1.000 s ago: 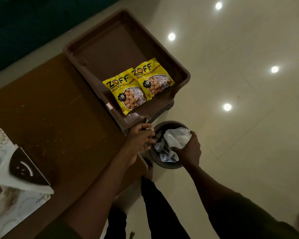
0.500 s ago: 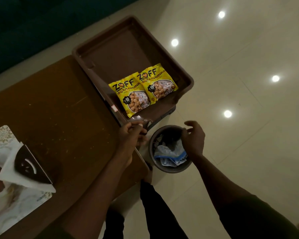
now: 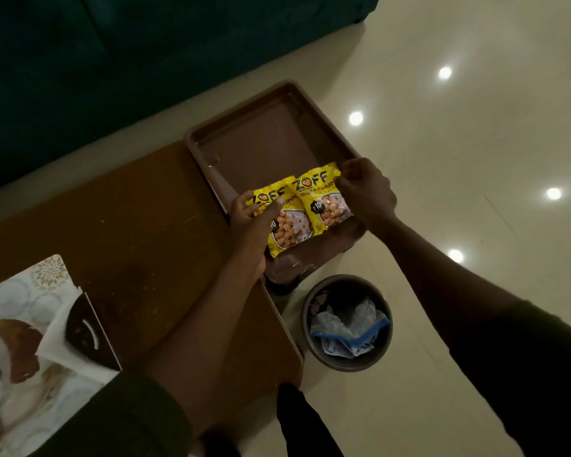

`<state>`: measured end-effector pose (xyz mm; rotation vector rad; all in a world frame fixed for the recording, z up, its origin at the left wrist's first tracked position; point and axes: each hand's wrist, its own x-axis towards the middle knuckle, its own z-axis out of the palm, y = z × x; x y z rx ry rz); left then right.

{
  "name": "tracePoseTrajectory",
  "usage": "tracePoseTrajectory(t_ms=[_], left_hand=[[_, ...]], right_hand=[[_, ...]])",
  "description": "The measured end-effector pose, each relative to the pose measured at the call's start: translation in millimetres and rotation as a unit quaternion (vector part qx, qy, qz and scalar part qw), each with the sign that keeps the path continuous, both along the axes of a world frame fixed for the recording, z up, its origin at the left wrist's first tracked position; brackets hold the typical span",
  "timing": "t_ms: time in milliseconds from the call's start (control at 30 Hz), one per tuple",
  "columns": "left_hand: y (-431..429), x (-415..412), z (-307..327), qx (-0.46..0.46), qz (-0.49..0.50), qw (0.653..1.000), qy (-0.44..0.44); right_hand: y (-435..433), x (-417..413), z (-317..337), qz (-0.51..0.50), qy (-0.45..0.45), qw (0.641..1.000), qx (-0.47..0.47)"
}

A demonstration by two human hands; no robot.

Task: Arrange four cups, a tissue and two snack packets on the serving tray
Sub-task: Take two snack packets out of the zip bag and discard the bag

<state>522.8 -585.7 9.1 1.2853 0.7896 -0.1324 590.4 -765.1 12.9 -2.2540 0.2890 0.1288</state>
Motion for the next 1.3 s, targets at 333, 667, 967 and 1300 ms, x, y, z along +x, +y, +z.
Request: tracePoseTrajectory(t_ms=[333, 667, 967, 1300], left_hand=[[-13, 32, -33, 0.081, 0.0, 0.99, 0.114], [-29, 32, -36, 0.181, -0.069, 0.965, 0.175], [-14, 28, -28, 0.164, -0.07, 0.98, 0.082], [81, 14, 36, 0.143, 0.008, 0.989, -0.027]], right_hand=[[-14, 40, -35, 0.137, 0.205, 0.965, -0.09], [-12, 40, -43, 0.125, 0.257, 0.949, -0.134], [-17, 38, -13, 0.117, 0.16, 0.977, 0.076], [55, 29, 33, 0.121, 0.064, 0.983, 0.126]])
